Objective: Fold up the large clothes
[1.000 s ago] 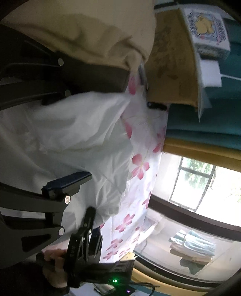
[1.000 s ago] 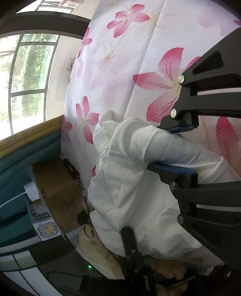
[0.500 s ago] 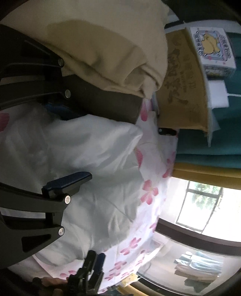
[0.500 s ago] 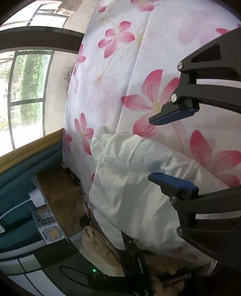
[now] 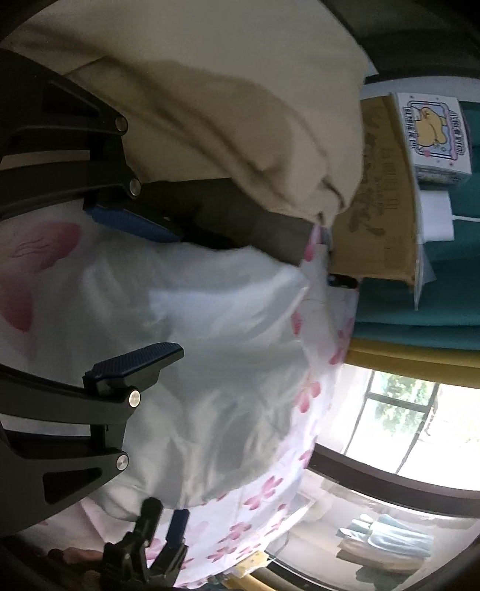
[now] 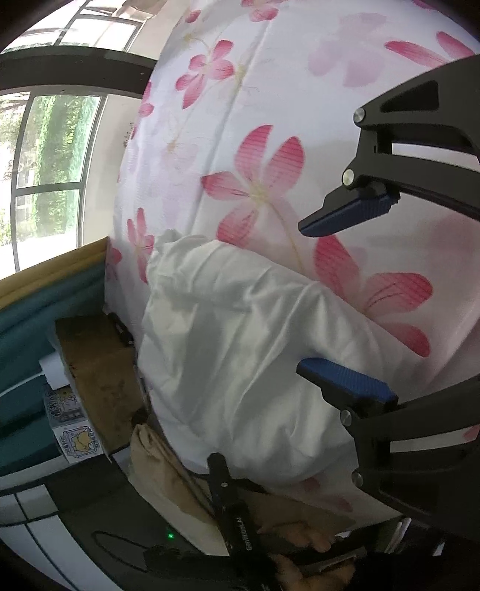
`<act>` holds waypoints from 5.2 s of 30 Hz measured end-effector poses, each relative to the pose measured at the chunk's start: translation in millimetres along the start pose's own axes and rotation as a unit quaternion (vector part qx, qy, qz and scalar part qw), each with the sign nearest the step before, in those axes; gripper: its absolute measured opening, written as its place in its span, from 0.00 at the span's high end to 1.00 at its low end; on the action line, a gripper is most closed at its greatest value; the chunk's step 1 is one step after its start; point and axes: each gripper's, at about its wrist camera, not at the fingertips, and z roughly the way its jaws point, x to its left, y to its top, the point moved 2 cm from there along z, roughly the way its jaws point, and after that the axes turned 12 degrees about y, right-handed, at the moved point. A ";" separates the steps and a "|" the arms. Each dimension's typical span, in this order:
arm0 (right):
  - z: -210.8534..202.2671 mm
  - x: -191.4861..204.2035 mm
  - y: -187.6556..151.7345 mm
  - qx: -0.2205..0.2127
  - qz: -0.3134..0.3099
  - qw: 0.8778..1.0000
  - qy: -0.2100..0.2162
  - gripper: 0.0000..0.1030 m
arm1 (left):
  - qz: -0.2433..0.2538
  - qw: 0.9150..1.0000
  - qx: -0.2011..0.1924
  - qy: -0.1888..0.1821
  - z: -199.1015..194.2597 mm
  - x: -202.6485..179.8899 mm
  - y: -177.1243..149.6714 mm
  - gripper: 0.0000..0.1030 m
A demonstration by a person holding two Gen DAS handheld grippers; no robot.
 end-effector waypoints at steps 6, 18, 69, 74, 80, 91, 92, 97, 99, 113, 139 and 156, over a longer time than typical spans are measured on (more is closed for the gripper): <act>-9.3 -1.2 -12.1 -0.004 0.006 1.000 -0.004 0.31 | -0.005 1.000 0.008 0.012 -6.1 2.0 -13.2 0.42; -32.0 0.9 -37.0 -0.008 0.013 1.000 0.003 0.31 | -0.065 0.996 -0.044 0.042 -47.6 7.4 -34.2 0.42; -255.0 -70.8 -131.0 -0.179 0.094 0.957 -0.207 0.08 | 0.059 0.975 -0.199 -0.074 -166.2 -175.2 -42.8 0.21; -284.6 -63.8 -124.5 -0.216 0.082 0.944 -0.234 0.08 | 0.049 0.967 -0.234 -0.086 -182.8 -175.8 -39.6 0.21; -308.9 -51.5 -112.8 -0.241 0.060 0.933 -0.260 0.08 | 0.037 0.953 -0.279 -0.110 -207.9 -171.6 -28.9 0.21; -346.1 -22.1 -88.5 -0.284 0.012 0.916 -0.282 0.08 | 0.026 0.932 -0.343 -0.115 -246.8 -162.7 -17.0 0.21; -348.4 -19.3 -86.6 -0.288 0.008 0.915 -0.283 0.08 | 0.018 0.932 -0.344 -0.108 -248.8 -159.4 -16.1 0.21; -354.9 -3.2 -79.4 -0.306 -0.008 0.909 -0.282 0.08 | -0.022 0.935 -0.345 -0.080 -252.0 -139.5 -13.5 0.21; -355.1 2.3 -78.8 -0.312 -0.012 0.908 -0.278 0.08 | -0.024 0.937 -0.340 -0.079 -249.5 -134.7 -14.0 0.21; -331.0 0.6 -78.1 -0.295 -0.008 0.917 -0.269 0.08 | 0.000 0.951 -0.296 -0.093 -229.9 -136.7 -22.4 0.21; -326.4 -10.1 -82.5 -0.287 0.008 0.921 -0.263 0.08 | 0.007 0.952 -0.290 -0.101 -222.4 -143.4 -23.6 0.21; -325.4 -11.9 -84.1 -0.285 0.009 0.922 -0.264 0.08 | 0.008 0.952 -0.287 -0.102 -218.4 -144.3 -22.9 0.21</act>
